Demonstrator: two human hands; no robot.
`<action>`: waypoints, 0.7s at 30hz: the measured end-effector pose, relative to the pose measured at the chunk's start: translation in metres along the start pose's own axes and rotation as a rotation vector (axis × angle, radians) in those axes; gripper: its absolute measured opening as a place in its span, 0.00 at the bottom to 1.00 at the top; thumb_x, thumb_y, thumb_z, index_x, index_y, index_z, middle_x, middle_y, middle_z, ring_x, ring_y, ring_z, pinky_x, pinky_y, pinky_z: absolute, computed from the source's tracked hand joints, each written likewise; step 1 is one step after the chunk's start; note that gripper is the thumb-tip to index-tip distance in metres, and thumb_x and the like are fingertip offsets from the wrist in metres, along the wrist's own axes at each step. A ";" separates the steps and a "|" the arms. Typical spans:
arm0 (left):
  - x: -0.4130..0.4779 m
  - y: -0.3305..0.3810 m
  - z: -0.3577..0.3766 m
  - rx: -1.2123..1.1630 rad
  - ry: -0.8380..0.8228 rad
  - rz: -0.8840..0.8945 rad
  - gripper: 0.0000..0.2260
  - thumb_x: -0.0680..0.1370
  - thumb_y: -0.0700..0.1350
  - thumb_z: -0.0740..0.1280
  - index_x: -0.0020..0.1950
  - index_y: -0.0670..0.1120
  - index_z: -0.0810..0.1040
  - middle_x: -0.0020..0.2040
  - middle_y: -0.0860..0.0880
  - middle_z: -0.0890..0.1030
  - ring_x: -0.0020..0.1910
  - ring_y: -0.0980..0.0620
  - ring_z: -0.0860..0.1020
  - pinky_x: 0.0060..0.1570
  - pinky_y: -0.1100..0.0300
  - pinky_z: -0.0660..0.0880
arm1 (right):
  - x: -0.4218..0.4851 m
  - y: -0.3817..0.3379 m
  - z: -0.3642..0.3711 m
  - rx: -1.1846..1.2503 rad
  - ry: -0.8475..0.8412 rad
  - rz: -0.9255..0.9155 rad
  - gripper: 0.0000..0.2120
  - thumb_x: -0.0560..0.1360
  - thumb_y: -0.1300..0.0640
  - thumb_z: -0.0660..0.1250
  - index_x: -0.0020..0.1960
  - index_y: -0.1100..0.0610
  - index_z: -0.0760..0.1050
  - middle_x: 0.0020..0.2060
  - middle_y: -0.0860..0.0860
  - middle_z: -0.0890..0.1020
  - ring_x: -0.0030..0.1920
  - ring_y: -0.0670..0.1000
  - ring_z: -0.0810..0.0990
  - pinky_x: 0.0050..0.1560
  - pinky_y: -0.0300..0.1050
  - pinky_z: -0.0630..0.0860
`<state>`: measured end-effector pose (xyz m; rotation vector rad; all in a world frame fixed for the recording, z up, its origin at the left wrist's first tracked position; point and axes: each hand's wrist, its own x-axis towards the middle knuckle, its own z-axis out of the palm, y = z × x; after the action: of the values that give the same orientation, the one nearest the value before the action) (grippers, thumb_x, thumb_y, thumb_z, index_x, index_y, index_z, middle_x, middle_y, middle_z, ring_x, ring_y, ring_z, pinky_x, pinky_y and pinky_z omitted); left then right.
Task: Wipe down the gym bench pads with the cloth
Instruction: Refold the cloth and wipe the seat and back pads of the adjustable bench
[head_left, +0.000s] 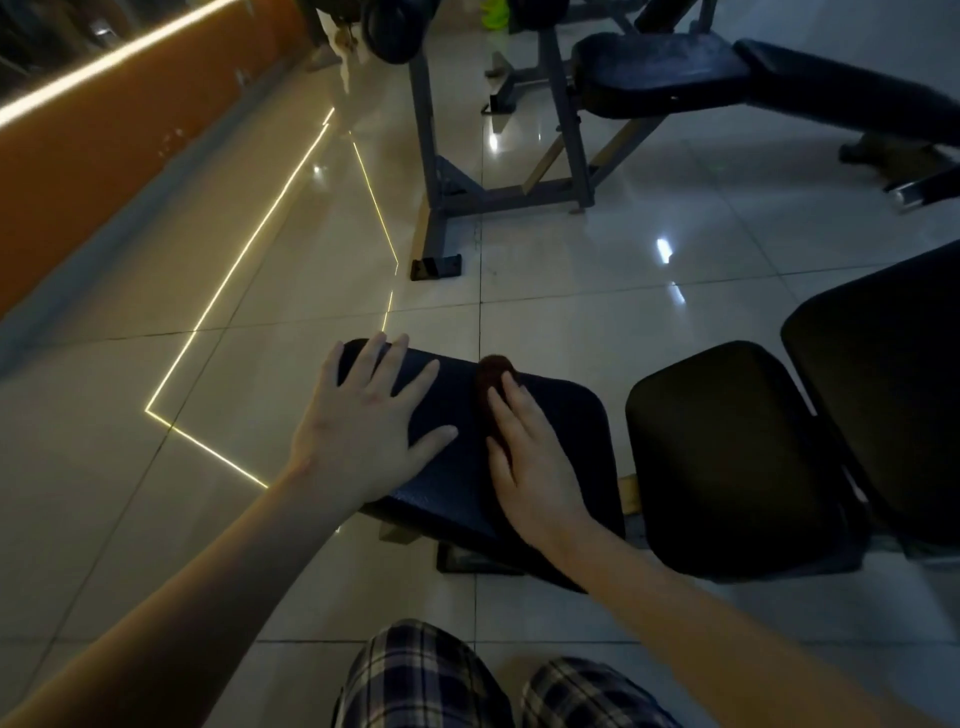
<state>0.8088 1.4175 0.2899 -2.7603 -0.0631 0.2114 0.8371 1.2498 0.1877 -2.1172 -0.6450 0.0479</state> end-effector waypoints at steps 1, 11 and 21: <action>0.000 0.000 -0.001 0.007 0.002 -0.003 0.42 0.68 0.69 0.25 0.81 0.57 0.43 0.81 0.46 0.44 0.80 0.45 0.42 0.76 0.42 0.42 | -0.021 0.004 0.000 -0.007 -0.014 -0.036 0.25 0.82 0.55 0.55 0.78 0.51 0.53 0.79 0.44 0.48 0.78 0.45 0.46 0.76 0.40 0.46; 0.001 -0.004 0.005 -0.204 0.164 -0.015 0.36 0.75 0.70 0.44 0.71 0.51 0.75 0.75 0.45 0.68 0.77 0.45 0.61 0.74 0.42 0.53 | 0.036 0.024 -0.002 0.016 0.039 0.053 0.25 0.82 0.61 0.56 0.78 0.56 0.57 0.78 0.51 0.54 0.78 0.50 0.51 0.77 0.42 0.46; -0.005 0.001 0.002 -0.154 0.157 -0.031 0.40 0.72 0.70 0.38 0.76 0.53 0.66 0.80 0.47 0.59 0.79 0.48 0.53 0.76 0.46 0.47 | 0.029 0.031 -0.011 0.014 0.060 0.121 0.24 0.83 0.60 0.56 0.78 0.56 0.58 0.78 0.51 0.54 0.78 0.50 0.52 0.77 0.43 0.48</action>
<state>0.8032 1.4172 0.2889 -2.9162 -0.0838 -0.0198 0.8782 1.2407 0.1757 -2.1341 -0.4798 0.0550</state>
